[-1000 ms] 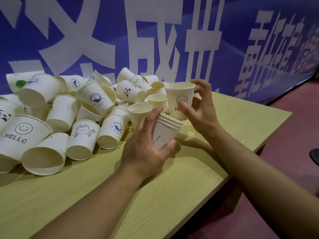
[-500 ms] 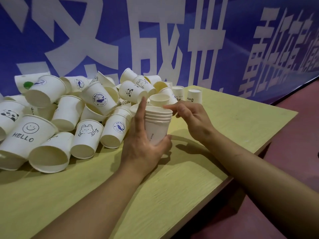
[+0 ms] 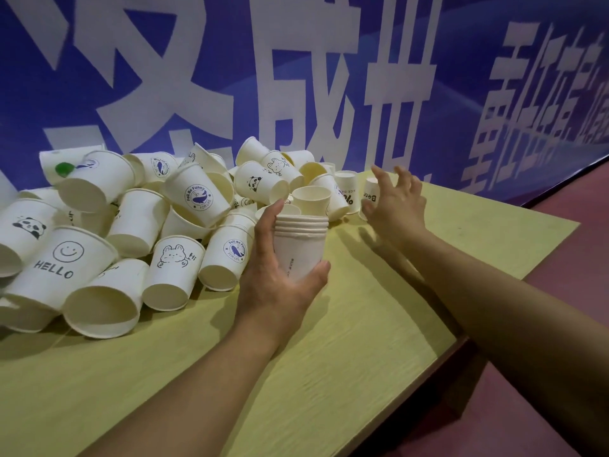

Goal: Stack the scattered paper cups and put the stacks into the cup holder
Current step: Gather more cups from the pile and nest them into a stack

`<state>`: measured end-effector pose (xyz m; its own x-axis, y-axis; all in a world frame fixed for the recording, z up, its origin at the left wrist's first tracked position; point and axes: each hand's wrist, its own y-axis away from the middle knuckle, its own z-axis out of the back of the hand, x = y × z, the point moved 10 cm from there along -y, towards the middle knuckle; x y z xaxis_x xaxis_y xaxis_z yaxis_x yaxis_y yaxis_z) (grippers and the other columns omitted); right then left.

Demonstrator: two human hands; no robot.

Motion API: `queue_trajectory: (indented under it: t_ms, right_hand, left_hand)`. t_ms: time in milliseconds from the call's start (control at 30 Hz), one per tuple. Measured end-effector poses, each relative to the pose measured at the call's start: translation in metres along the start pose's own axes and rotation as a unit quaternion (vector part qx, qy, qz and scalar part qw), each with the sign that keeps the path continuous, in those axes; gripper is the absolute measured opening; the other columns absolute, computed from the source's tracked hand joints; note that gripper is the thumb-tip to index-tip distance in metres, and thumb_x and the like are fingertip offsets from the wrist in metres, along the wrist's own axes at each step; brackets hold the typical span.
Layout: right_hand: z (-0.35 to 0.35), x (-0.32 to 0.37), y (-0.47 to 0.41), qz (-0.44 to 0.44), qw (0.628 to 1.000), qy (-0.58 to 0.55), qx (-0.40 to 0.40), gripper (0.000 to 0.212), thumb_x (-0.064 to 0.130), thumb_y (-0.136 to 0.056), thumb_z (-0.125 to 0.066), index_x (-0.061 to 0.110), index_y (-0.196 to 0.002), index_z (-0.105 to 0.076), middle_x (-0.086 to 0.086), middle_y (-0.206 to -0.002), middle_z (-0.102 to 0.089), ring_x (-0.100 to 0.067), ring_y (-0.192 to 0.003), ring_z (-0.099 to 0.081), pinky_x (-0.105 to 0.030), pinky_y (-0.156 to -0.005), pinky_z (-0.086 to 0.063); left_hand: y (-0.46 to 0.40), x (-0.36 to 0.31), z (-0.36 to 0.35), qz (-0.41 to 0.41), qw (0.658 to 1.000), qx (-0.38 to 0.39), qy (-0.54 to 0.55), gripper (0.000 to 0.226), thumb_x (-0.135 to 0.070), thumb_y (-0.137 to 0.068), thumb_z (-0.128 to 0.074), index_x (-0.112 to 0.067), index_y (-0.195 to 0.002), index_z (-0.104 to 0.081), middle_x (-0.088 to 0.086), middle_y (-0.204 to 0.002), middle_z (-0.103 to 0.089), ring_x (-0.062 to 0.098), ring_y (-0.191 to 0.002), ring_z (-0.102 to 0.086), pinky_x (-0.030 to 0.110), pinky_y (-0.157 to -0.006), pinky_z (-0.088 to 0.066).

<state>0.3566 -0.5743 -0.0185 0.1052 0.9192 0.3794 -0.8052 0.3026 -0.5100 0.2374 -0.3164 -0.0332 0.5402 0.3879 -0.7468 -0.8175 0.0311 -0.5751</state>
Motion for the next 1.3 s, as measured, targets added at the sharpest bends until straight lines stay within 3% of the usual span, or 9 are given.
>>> queue_trajectory:
  t_ms: [167,300,467,633,700,800,867,1167,1300]
  right_hand:
    - [-0.011,-0.015,-0.009,-0.019,0.999,-0.026,-0.019,0.047,0.035,-0.094,-0.061,0.027,-0.136,-0.043,-0.007,-0.150,-0.035,-0.030,-0.135,-0.033,-0.047,-0.106,-0.037]
    - [0.018,-0.004,-0.003,0.013,0.991,-0.094,-0.093,0.024,0.027,-0.094,-0.063,0.014,-0.113,-0.056,-0.005,-0.135,-0.049,-0.025,-0.120,-0.044,-0.032,-0.098,-0.042]
    - [0.078,0.021,0.036,0.072,0.904,-0.356,-0.226,0.042,0.022,-0.083,-0.072,0.012,-0.113,-0.045,0.000,-0.114,-0.045,-0.016,-0.104,-0.054,-0.033,-0.079,-0.059]
    - [0.083,0.082,0.071,0.238,0.811,-0.524,-0.104,0.044,0.027,-0.081,-0.071,0.040,-0.110,-0.041,-0.005,-0.118,-0.047,-0.029,-0.112,-0.057,-0.040,-0.072,-0.061]
    - [0.077,0.094,0.075,0.262,0.801,-0.535,-0.055,0.036,0.031,-0.082,-0.069,0.034,-0.108,-0.044,-0.012,-0.113,-0.049,-0.033,-0.107,-0.058,-0.044,-0.068,-0.059]
    - [0.067,0.101,0.078,0.262,0.803,-0.536,-0.015,0.024,0.034,-0.088,-0.058,0.015,-0.097,-0.048,-0.018,-0.096,-0.053,-0.033,-0.088,-0.060,-0.046,-0.064,-0.057]
    - [0.060,0.106,0.081,0.247,0.799,-0.548,0.022,0.022,0.034,-0.089,-0.058,0.018,-0.099,-0.046,-0.005,-0.093,-0.056,-0.028,-0.086,-0.063,-0.041,-0.066,-0.058]
    - [0.042,0.106,0.079,0.194,0.803,-0.556,0.095,0.071,0.023,-0.087,-0.060,0.034,-0.148,-0.025,-0.002,-0.095,-0.055,-0.011,-0.090,-0.064,-0.026,-0.078,-0.055]
    - [0.041,0.107,0.077,0.212,0.825,-0.517,0.085,0.059,0.039,-0.085,-0.052,0.029,-0.142,-0.044,0.000,-0.096,-0.058,-0.014,-0.090,-0.061,-0.027,-0.076,-0.055]
  left_hand:
    - [-0.003,0.009,0.002,0.024,0.999,-0.006,0.029,0.091,-0.031,-0.079,-0.082,-0.053,-0.144,-0.022,-0.012,-0.143,-0.044,0.010,-0.123,-0.050,0.030,-0.101,-0.044]
    - [-0.004,0.008,0.000,0.031,0.998,0.004,0.045,0.087,-0.035,-0.079,-0.082,-0.058,-0.139,-0.024,-0.018,-0.138,-0.044,0.004,-0.117,-0.050,0.024,-0.095,-0.042]
    - [-0.003,0.007,-0.010,0.042,0.991,0.057,0.110,0.072,-0.062,-0.067,-0.070,-0.065,-0.129,-0.033,-0.020,-0.127,-0.057,0.001,-0.101,-0.064,0.027,-0.085,-0.055]
    - [-0.001,0.003,-0.017,0.030,0.991,0.093,0.095,0.076,-0.067,-0.070,-0.065,-0.064,-0.137,-0.030,-0.022,-0.121,-0.056,0.000,-0.094,-0.064,0.028,-0.078,-0.059]
    - [-0.002,0.005,-0.016,0.035,0.991,0.091,0.090,0.077,-0.064,-0.074,-0.067,-0.063,-0.139,-0.026,-0.025,-0.118,-0.055,-0.006,-0.093,-0.062,0.020,-0.074,-0.056]
    - [-0.003,0.006,-0.011,0.045,0.991,0.067,0.106,0.076,-0.057,-0.077,-0.068,-0.067,-0.137,-0.023,-0.025,-0.122,-0.056,-0.009,-0.097,-0.062,0.013,-0.073,-0.051]
    - [-0.003,0.007,-0.009,0.054,0.990,0.058,0.120,0.076,-0.056,-0.078,-0.069,-0.067,-0.137,-0.022,-0.022,-0.125,-0.056,-0.007,-0.097,-0.063,0.020,-0.075,-0.054]
    - [-0.005,0.013,-0.008,0.058,0.992,0.050,0.098,0.079,-0.043,-0.086,-0.075,-0.054,-0.143,-0.022,-0.012,-0.124,-0.058,-0.002,-0.092,-0.064,0.011,-0.066,-0.052]
    - [-0.004,0.015,-0.007,0.066,0.993,0.036,0.088,0.083,-0.053,-0.078,-0.076,-0.055,-0.137,-0.018,-0.007,-0.126,-0.058,0.007,-0.095,-0.066,0.024,-0.075,-0.056]
